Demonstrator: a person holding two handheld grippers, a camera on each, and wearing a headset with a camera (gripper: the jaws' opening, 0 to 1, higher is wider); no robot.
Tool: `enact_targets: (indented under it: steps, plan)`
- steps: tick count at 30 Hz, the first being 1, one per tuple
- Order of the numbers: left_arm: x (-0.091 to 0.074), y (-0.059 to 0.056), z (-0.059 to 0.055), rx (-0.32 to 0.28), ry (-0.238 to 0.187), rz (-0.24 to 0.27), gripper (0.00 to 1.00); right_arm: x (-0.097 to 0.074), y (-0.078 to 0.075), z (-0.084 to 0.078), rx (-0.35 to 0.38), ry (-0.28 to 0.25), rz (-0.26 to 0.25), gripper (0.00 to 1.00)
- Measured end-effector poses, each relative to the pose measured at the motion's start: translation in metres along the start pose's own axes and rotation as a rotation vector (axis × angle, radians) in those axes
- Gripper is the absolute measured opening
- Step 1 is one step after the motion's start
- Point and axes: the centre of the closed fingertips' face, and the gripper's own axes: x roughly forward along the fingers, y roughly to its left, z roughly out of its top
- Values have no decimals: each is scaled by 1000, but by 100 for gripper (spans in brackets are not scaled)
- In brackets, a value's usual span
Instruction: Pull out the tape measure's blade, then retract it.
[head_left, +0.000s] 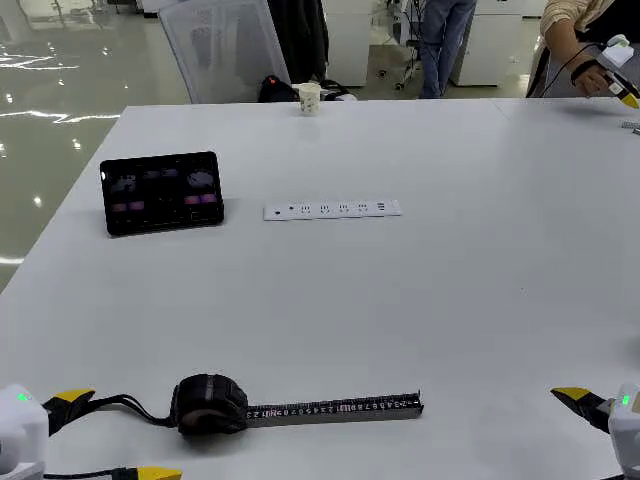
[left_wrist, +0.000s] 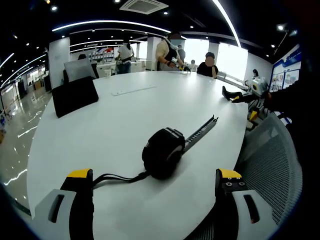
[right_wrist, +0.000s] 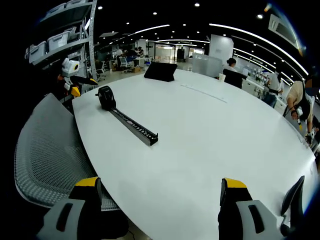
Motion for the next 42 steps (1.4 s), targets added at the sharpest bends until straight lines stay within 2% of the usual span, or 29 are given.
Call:
enact_targets:
  steps: [8, 10, 18, 22, 24, 26, 27, 30, 37, 39, 42]
  plan:
    - [12, -20, 19, -10, -12, -5, 99, 5, -5, 10, -17, 16, 16, 99]
    - [16, -28, 23, -11, -27, -25, 99, 7, -5, 14, -32, 17, 24, 99]
    - [32, -43, 30, -10, -25, -44, 99, 12, -5, 26, -75, 36, 53, 99]
    - [40, -41, 31, -17, -10, -9, 99, 13, -4, 39, -93, 28, 69, 99]
    - [43, -37, 34, -89, -30, 38, 99, 12, -5, 46, -112, 25, 72, 99]
    - [47, -41, 32, -79, -16, 38, 99, 13, -4, 54, -123, 20, 82, 99]
    - [48, -40, 30, -71, 3, 64, 99, 13, -3, 58, -130, 20, 88, 99]
    - [51, -40, 32, -73, -21, 78, 99, 14, -1, 65, -154, 22, 99, 99]
    - [57, -34, 34, -111, -40, 146, 99, 27, -2, 69, -194, 46, 134, 99]
    - [59, -33, 33, -113, -35, 161, 99, 31, -4, 70, -202, 48, 141, 99]
    - [62, -35, 34, -121, -52, 168, 99, 37, -4, 72, -220, 66, 147, 99]
